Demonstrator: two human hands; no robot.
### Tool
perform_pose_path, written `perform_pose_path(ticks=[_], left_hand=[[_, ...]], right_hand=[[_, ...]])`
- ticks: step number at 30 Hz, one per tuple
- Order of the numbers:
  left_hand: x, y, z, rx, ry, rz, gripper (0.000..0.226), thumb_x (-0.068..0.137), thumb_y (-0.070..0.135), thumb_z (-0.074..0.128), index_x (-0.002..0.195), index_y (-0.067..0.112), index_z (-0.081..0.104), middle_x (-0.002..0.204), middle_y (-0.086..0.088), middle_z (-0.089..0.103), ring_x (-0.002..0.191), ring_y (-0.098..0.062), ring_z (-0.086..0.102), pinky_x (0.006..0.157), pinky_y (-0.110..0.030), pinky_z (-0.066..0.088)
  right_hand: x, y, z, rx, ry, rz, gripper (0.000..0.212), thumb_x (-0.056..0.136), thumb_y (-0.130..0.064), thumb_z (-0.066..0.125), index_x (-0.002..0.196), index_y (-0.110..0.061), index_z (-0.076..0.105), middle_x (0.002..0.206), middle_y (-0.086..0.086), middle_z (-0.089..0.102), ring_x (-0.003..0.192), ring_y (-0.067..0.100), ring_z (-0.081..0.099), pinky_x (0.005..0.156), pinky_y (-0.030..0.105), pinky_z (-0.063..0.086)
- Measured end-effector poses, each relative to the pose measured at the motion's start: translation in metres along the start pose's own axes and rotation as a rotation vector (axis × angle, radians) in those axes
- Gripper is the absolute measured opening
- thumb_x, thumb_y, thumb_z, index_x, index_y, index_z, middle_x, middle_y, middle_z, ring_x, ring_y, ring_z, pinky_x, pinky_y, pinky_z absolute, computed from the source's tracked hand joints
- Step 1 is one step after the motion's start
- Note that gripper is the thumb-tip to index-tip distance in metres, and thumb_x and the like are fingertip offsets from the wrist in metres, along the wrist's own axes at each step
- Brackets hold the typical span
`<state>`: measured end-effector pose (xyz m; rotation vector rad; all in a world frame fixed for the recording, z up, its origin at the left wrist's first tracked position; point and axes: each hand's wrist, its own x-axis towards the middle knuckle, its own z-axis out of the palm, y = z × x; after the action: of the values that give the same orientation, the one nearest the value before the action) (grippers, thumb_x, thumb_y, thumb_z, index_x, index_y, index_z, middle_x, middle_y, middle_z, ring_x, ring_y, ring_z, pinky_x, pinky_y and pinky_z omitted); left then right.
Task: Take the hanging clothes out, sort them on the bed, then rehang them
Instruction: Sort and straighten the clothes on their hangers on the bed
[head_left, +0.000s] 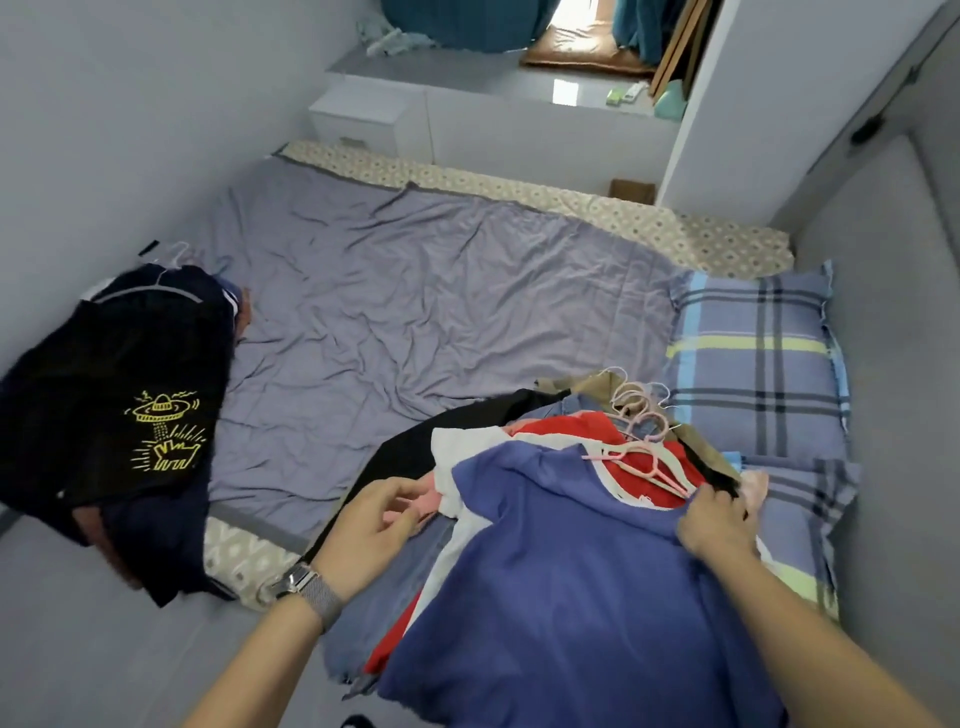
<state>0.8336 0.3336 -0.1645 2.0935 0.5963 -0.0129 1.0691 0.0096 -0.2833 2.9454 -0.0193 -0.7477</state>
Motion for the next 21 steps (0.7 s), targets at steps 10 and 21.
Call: perform_pose_path(ticks=[10,21], left_hand=[[-0.031,-0.105,-0.103,-0.075,0.086,-0.167,0.026,0.088,0.009,0.059,0.09,0.035,0.058,0.102,0.006,0.062,0.093,-0.004,0.059,0.08,-0.01,0.043],[-0.136,-0.291,-0.339,-0.19,0.231,-0.287,0.024,0.089,0.005,0.057,0.088,0.029,0.063,0.089,0.005,0.07,0.084,-0.005,0.063,0.075,-0.011,0.047]], right_hand=[[-0.152,-0.229,0.016,0.379,-0.278,-0.542,0.027,0.091,-0.02,0.048,0.118,-0.019,0.051,0.109,0.001,0.059,0.096,0.02,0.055,0.084,0.03,0.042],[-0.32,-0.507,0.074,0.495,-0.237,-0.688,0.027,0.087,-0.004,0.048,0.102,-0.012,0.069,0.099,0.001,0.07,0.092,0.018,0.065,0.086,0.024,0.048]])
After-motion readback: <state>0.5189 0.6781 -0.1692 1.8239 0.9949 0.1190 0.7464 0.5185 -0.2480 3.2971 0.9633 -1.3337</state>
